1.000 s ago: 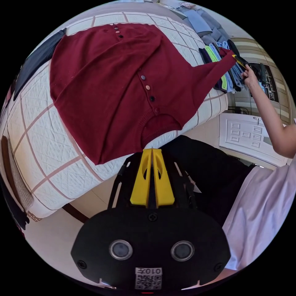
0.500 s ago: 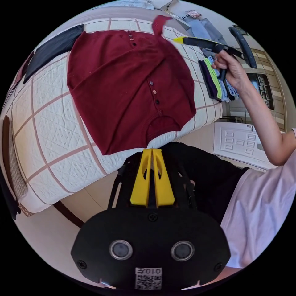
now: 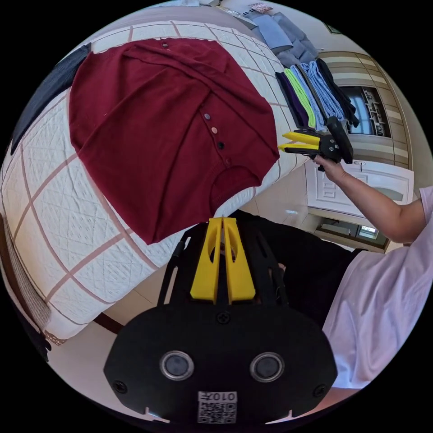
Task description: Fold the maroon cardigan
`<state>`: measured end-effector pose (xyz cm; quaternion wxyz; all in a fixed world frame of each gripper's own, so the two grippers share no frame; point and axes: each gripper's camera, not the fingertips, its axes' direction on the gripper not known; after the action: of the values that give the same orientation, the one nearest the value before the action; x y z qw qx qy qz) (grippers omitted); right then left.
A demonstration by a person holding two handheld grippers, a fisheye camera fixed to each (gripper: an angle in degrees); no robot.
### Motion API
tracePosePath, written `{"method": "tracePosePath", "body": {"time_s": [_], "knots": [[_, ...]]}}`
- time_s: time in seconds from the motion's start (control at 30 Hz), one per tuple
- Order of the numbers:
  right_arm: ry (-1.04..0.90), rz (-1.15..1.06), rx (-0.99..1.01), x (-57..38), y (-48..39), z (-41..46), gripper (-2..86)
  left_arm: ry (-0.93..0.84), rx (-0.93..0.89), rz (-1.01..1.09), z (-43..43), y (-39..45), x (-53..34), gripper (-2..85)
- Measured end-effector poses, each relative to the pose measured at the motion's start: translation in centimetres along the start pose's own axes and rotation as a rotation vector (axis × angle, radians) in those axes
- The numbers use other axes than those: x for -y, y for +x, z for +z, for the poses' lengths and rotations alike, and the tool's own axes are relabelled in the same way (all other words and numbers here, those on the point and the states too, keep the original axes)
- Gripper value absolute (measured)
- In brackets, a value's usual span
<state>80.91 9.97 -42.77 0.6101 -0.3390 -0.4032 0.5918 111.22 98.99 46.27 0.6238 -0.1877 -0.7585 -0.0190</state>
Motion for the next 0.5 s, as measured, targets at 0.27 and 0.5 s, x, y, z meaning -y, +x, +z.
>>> {"method": "tracePosePath", "body": {"time_s": [0.27, 0.5], "knots": [[0.002, -0.044, -0.051, 3.3, -0.1, 2.1, 6.6, -0.035, 0.0, 0.022, 0.6, -0.3, 1.5, -0.1], [0.034, 0.039, 0.011, 1.4, 2.9, 1.4, 4.1, -0.027, -0.004, 0.031, 0.2, -0.2, 3.0, -0.1]]}}
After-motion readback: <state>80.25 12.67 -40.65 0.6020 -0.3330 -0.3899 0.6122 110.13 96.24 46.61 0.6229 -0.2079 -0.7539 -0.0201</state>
